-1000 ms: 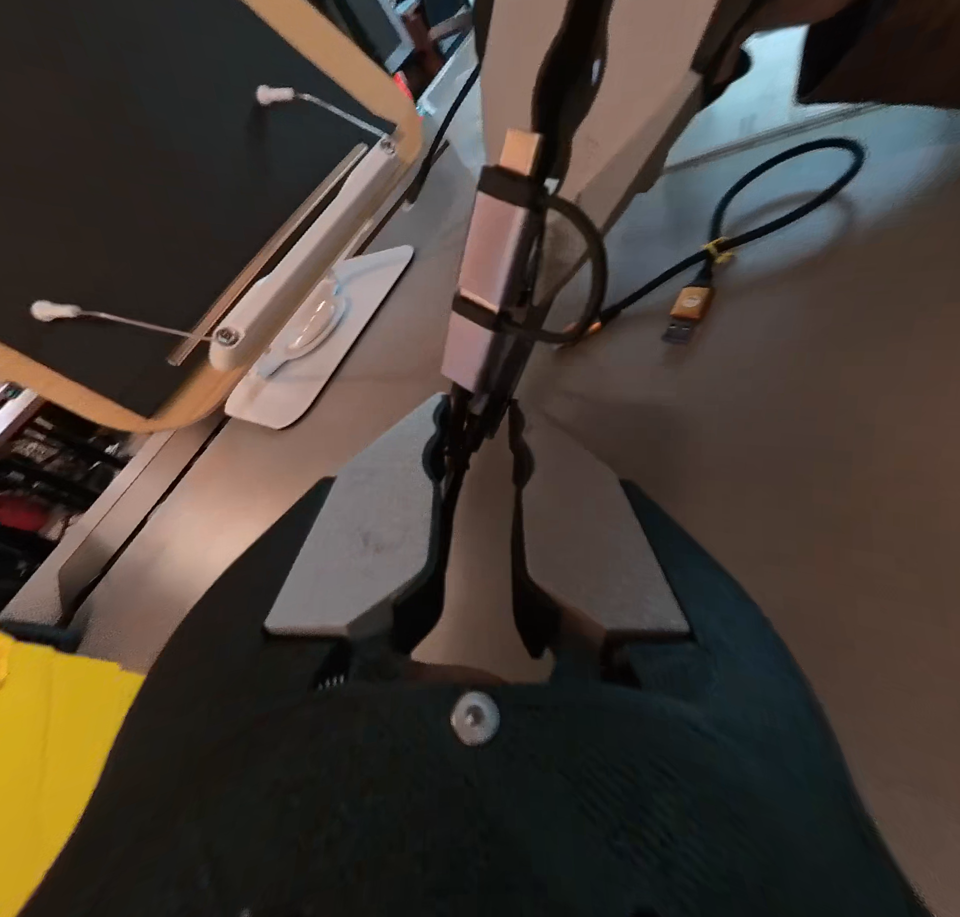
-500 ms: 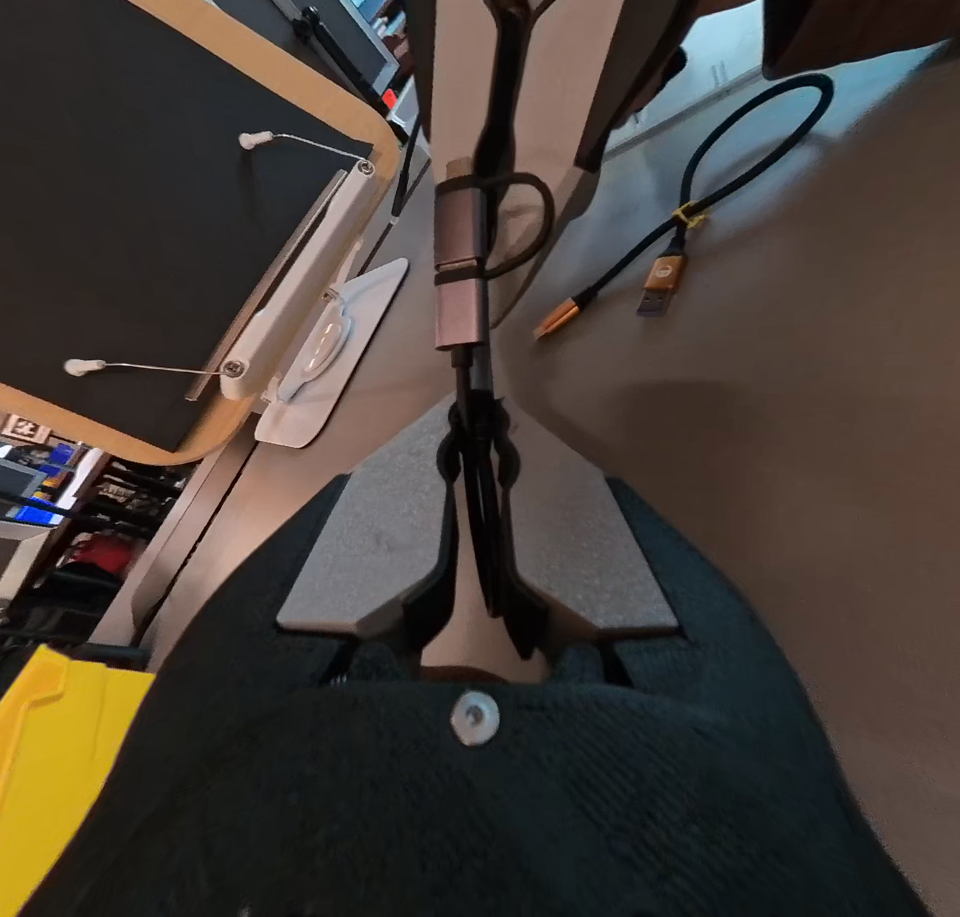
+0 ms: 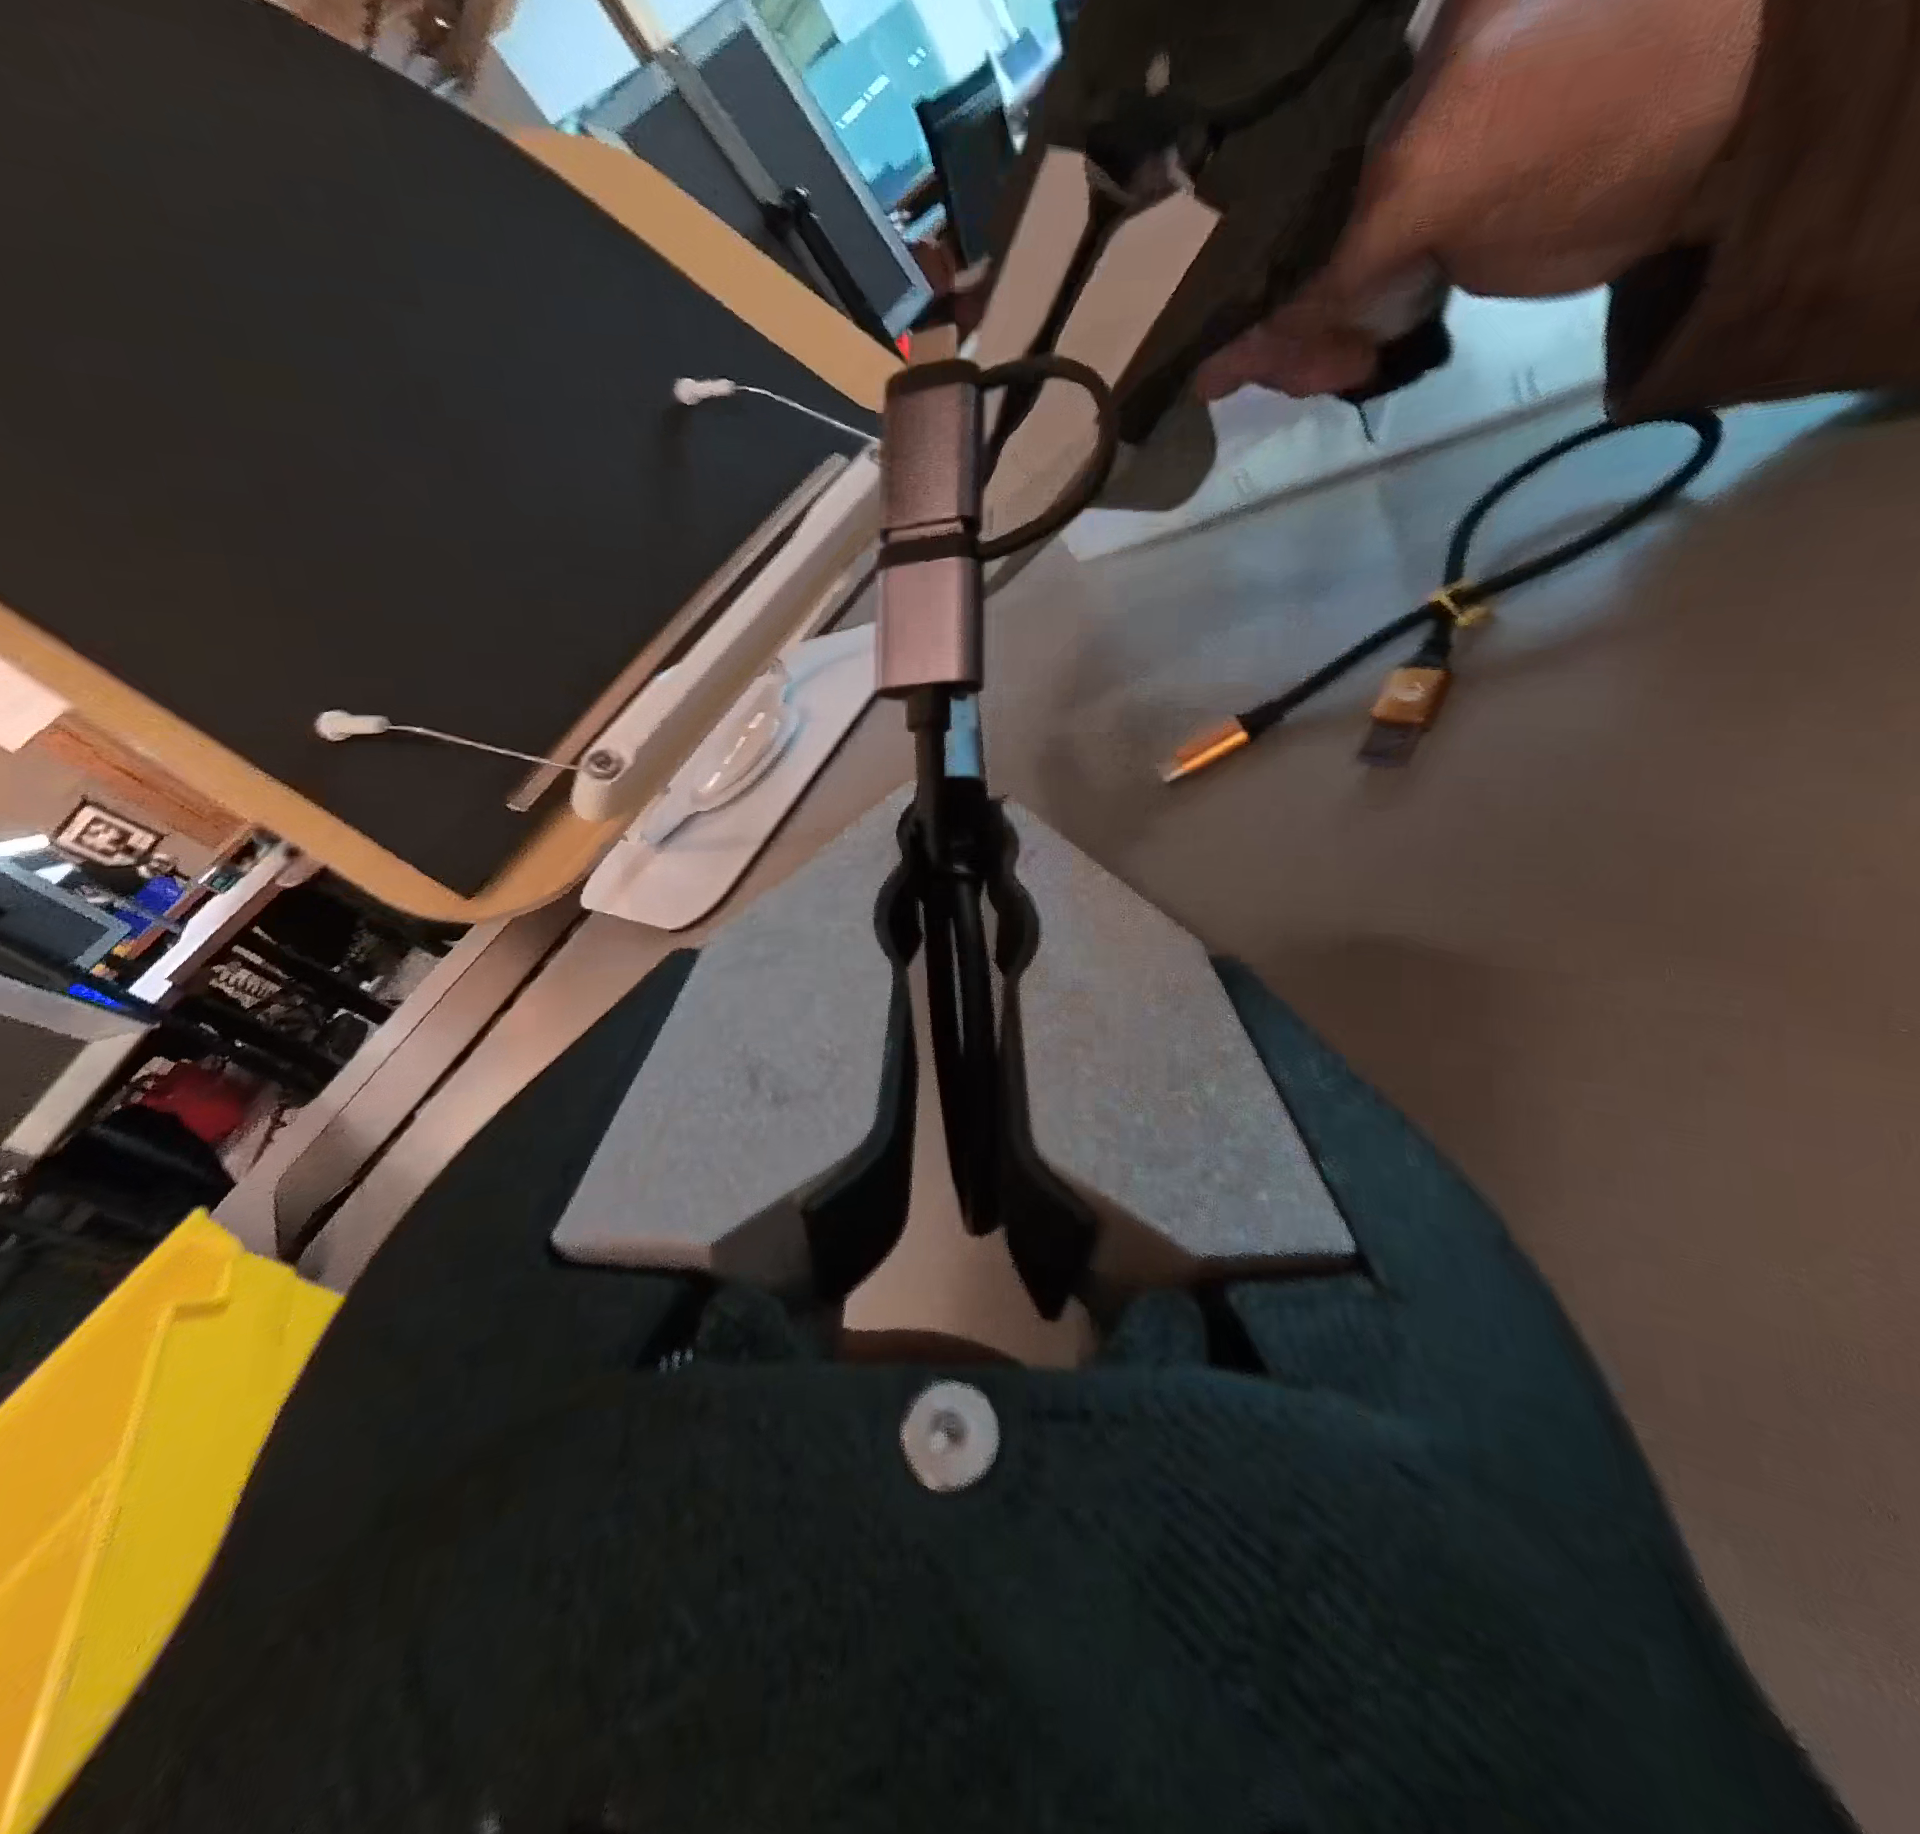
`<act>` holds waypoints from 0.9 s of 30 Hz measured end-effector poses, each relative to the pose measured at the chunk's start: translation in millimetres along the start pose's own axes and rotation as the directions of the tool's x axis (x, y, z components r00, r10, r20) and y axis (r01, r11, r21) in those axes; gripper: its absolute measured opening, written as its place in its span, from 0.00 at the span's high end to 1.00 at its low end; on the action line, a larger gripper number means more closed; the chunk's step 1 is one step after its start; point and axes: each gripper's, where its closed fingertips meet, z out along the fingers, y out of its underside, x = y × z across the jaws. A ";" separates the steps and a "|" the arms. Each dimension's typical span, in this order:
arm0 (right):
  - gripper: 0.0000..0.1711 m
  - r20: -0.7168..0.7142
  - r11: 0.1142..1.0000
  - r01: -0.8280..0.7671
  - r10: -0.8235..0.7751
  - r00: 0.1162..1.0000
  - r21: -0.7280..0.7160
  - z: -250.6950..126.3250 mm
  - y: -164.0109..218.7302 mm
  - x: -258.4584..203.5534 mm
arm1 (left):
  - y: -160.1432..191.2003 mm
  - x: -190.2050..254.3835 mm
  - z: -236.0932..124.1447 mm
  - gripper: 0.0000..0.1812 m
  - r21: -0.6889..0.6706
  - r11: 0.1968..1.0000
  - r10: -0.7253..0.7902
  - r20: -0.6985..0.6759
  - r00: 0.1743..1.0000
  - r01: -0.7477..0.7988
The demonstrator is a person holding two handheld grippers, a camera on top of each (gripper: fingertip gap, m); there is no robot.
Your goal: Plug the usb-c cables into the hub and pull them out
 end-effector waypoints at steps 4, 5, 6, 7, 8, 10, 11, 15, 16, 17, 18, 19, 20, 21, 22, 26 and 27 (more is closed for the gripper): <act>1.00 0.003 0.977 -0.210 0.210 0.978 0.028 2.4 4.2 14.0 | -7.0 -8.1 -4.0 0.96 0.049 0.998 -0.049 0.024 0.999 0.048; 1.00 -0.020 0.978 -0.207 0.207 0.978 0.026 2.5 4.6 16.0 | -8.7 -7.7 -4.5 0.96 0.059 0.997 -0.054 0.021 0.998 0.053; 1.00 -0.044 0.980 -0.199 0.200 0.979 0.020 2.8 4.7 17.2 | -9.9 -7.0 -4.9 0.96 0.066 0.996 -0.056 0.017 0.998 0.055; 1.00 -0.054 0.981 -0.193 0.193 0.980 0.018 3.2 3.6 16.2 | -11.0 -6.9 -5.4 0.96 0.071 0.996 -0.056 0.017 0.998 0.055; 1.00 -0.048 0.982 -0.189 0.190 0.981 0.023 4.0 1.0 13.0 | -12.6 -7.2 -6.1 0.96 0.079 0.995 -0.057 0.019 0.998 0.055; 1.00 -0.002 0.983 -0.180 0.180 0.984 0.048 6.3 -7.5 1.3 | -15.1 -6.2 -7.2 0.96 0.095 0.993 -0.071 0.005 0.997 0.070; 1.00 0.029 0.982 -0.174 0.173 0.985 0.072 7.3 -13.3 -6.1 | -15.8 -5.1 -7.4 0.96 0.098 0.992 -0.074 -0.003 0.997 0.074; 1.00 0.028 0.994 -0.093 0.091 0.995 0.063 11.2 -13.1 -14.0 | -17.1 -4.7 -9.1 0.96 0.113 0.989 -0.099 -0.014 0.995 0.100; 1.00 0.048 0.994 -0.091 0.089 0.995 0.061 11.7 -12.4 -17.1 | -18.2 -4.5 -9.3 0.96 0.122 0.985 -0.117 -0.019 0.993 0.118; 1.00 0.067 0.993 -0.100 0.096 0.993 0.062 12.2 -12.4 -19.9 | -18.7 -4.1 -9.2 0.96 0.129 0.983 -0.130 -0.025 0.991 0.133; 1.00 0.073 0.992 -0.110 0.105 0.992 0.064 13.0 -12.9 -21.0 | -18.6 -2.9 -8.6 0.96 0.130 0.981 -0.138 -0.032 0.990 0.141; 1.00 0.067 0.992 -0.113 0.109 0.992 0.062 13.8 -13.0 -20.7 | -17.8 -2.6 -7.9 0.96 0.125 0.982 -0.137 -0.030 0.990 0.140; 1.00 0.056 0.993 -0.108 0.105 0.993 0.055 14.5 -12.0 -19.9 | -15.8 -2.4 -6.9 0.96 0.115 0.984 -0.134 -0.027 0.991 0.136; 1.00 0.050 0.994 -0.098 0.096 0.994 0.046 15.0 -10.5 -19.8 | -13.3 -2.1 -5.8 0.96 0.102 0.985 -0.139 -0.028 0.990 0.141; 1.00 0.058 0.995 -0.091 0.089 0.994 0.040 15.4 -9.3 -21.4 | -11.8 -1.8 -5.2 0.96 0.093 0.983 -0.153 -0.036 0.988 0.156; 1.00 0.108 0.993 -0.100 0.093 0.990 0.063 14.2 -12.6 -28.0 | -11.7 -2.6 -5.7 0.96 0.097 0.976 -0.188 -0.058 0.981 0.193; 1.00 0.116 0.994 -0.089 0.080 0.990 0.069 13.2 -13.3 -29.4 | -12.2 -2.4 -6.2 0.96 0.100 0.975 -0.191 -0.062 0.980 0.197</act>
